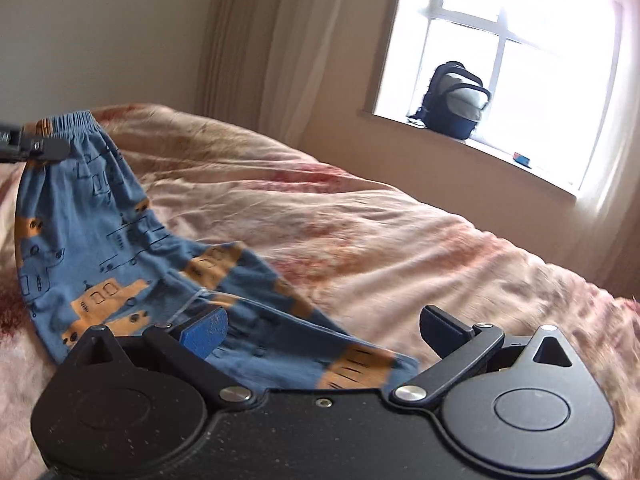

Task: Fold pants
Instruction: 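Lift the waistband with the left gripper and carry it over the pants, then hold the waistband with the left gripper while the right gripper grasps it beside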

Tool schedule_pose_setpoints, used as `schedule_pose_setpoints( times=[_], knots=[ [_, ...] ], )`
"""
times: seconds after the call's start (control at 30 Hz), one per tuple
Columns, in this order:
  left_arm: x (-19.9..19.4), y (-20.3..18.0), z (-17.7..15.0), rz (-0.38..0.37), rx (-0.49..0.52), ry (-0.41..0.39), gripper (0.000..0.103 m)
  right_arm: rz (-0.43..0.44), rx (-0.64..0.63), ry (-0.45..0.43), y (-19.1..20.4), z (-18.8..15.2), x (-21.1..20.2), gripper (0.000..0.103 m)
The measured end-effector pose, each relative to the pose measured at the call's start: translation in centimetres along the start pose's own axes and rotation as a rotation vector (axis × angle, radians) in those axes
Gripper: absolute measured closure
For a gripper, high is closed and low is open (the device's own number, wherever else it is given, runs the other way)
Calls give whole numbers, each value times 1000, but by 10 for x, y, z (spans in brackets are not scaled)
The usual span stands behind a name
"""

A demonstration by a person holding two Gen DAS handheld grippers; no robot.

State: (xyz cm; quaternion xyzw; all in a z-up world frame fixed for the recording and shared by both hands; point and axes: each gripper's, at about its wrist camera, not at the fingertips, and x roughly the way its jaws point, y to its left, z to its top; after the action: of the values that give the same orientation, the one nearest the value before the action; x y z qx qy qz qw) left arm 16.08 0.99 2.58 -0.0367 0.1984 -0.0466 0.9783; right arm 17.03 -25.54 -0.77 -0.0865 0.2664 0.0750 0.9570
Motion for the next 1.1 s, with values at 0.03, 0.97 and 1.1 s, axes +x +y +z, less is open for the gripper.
schedule_pose_setpoints(
  times=[0.03,0.97,1.1],
  knots=[
    [0,-15,2,-1,38,1,87,-5,17,-2,-8,1,-3,1],
    [9,-242,-91,-116,568,202,87,324,604,28,-142,-19,-18,6],
    [10,-245,-99,-106,586,209,87,337,571,80,-134,-23,-8,9]
  ],
)
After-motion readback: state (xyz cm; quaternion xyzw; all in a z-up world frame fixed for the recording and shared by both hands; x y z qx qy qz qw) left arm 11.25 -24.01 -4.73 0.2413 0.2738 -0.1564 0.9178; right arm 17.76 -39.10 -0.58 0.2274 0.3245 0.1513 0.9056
